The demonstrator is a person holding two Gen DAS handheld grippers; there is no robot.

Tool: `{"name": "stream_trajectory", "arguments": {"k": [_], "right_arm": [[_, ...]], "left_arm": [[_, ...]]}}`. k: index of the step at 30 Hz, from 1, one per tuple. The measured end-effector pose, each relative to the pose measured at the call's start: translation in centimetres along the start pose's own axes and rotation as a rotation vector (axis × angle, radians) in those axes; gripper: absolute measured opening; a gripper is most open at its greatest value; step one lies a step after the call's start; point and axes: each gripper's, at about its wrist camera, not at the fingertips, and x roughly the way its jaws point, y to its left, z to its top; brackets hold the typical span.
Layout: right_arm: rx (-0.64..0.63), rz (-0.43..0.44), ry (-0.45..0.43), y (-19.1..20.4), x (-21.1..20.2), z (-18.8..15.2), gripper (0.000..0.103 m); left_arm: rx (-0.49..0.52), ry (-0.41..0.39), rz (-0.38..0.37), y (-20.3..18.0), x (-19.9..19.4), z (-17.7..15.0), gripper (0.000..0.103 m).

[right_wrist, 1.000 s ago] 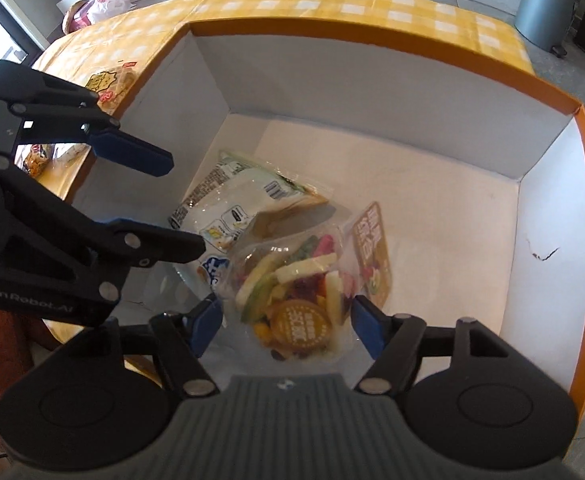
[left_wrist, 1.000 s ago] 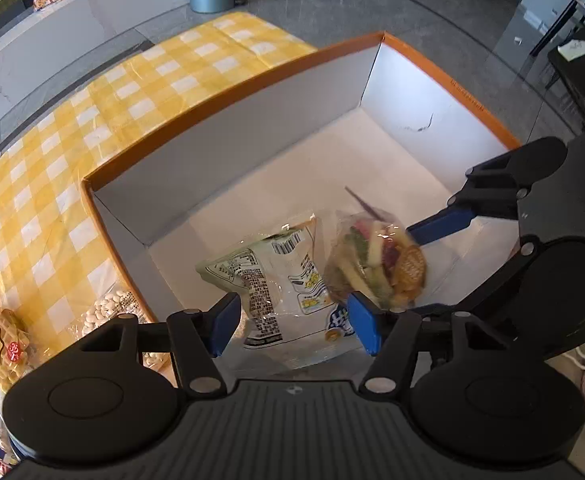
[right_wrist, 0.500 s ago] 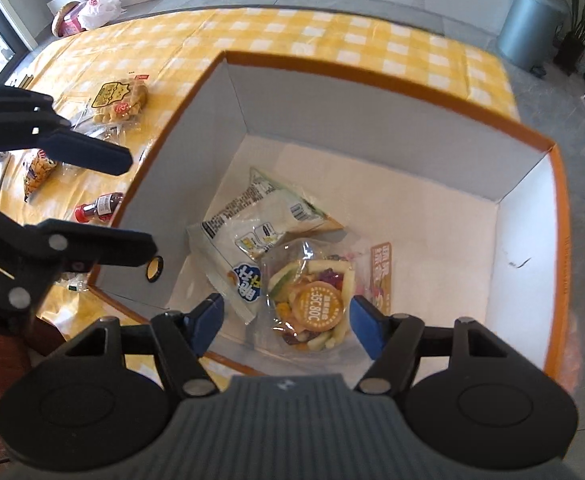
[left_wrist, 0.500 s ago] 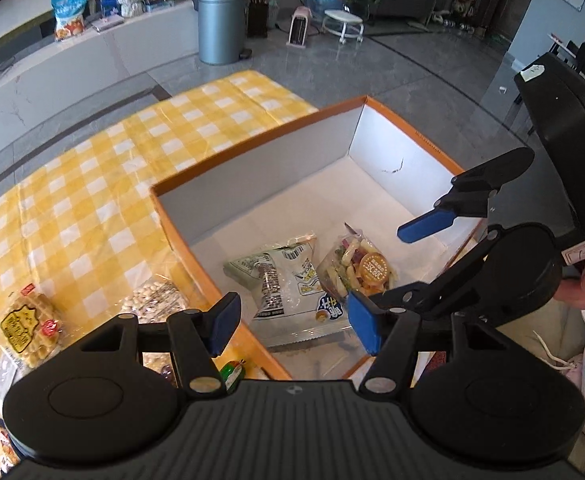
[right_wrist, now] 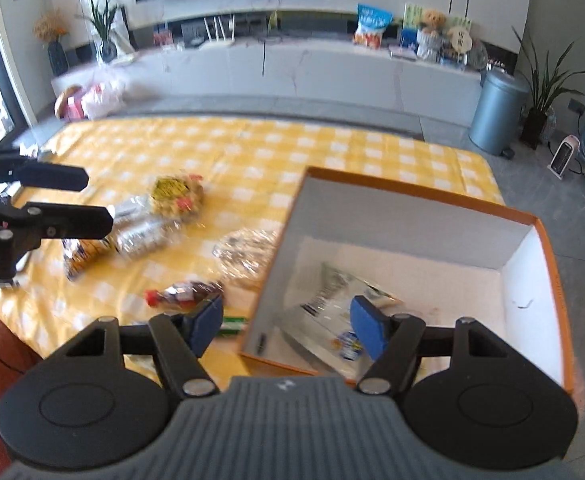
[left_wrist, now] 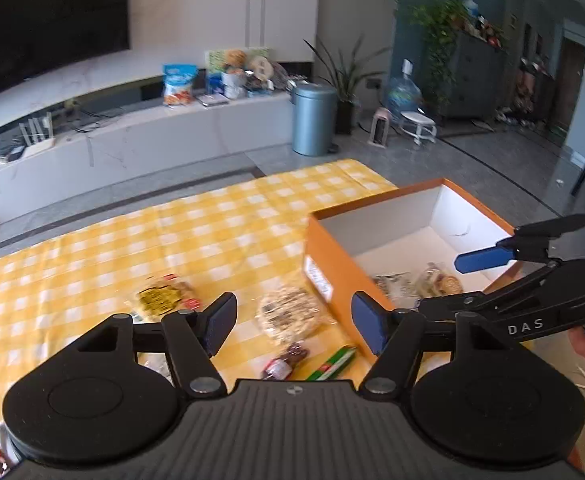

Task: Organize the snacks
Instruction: 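Withdraw both tools from the box back over the table, then grasp the orange Mimi chip bag with the left tool while the right tool grasps the clear brown-candy bag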

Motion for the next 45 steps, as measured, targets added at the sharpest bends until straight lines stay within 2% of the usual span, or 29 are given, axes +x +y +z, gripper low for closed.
{"name": "stream_trajectory", "arguments": {"k": [8, 11, 16, 21, 28, 34, 36, 39, 45], "right_arm": [[0.031, 0.029, -0.185, 7.1, -0.4, -3.9, 0.069], [0.018, 0.028, -0.207, 9.5, 0.7, -5.9, 0.069], [-0.004, 0.04, -0.158, 12.4, 3.8, -8.4, 0.069], [-0.044, 0.045, -0.132, 13.8, 6.1, -9.0, 0.069], [-0.102, 0.011, -0.12, 14.1, 8.6, -8.5, 0.069], [-0.128, -0.016, -0.071, 14.1, 11.0, -8.2, 0.069], [-0.12, -0.007, -0.044, 14.0, 11.7, -8.3, 0.069], [-0.112, -0.007, -0.021, 14.0, 12.4, -8.5, 0.062], [-0.116, 0.016, -0.006, 14.0, 12.9, -8.7, 0.061]], "left_arm": [[-0.135, -0.033, 0.098, 4.2, -1.8, -6.3, 0.078], [-0.173, -0.026, 0.115, 5.6, -2.1, -8.5, 0.078], [-0.199, 0.023, 0.151, 6.9, -1.7, -11.0, 0.079], [-0.165, 0.039, 0.194, 7.8, -1.6, -13.1, 0.08], [-0.177, 0.058, 0.175, 8.8, -0.3, -13.7, 0.08], [-0.197, 0.087, 0.161, 9.2, 0.9, -13.7, 0.08], [-0.193, 0.097, 0.159, 9.2, 1.2, -13.7, 0.081], [-0.187, 0.115, 0.163, 9.3, 2.0, -13.7, 0.081], [-0.136, 0.134, 0.179, 9.5, 3.2, -13.6, 0.084]]}}
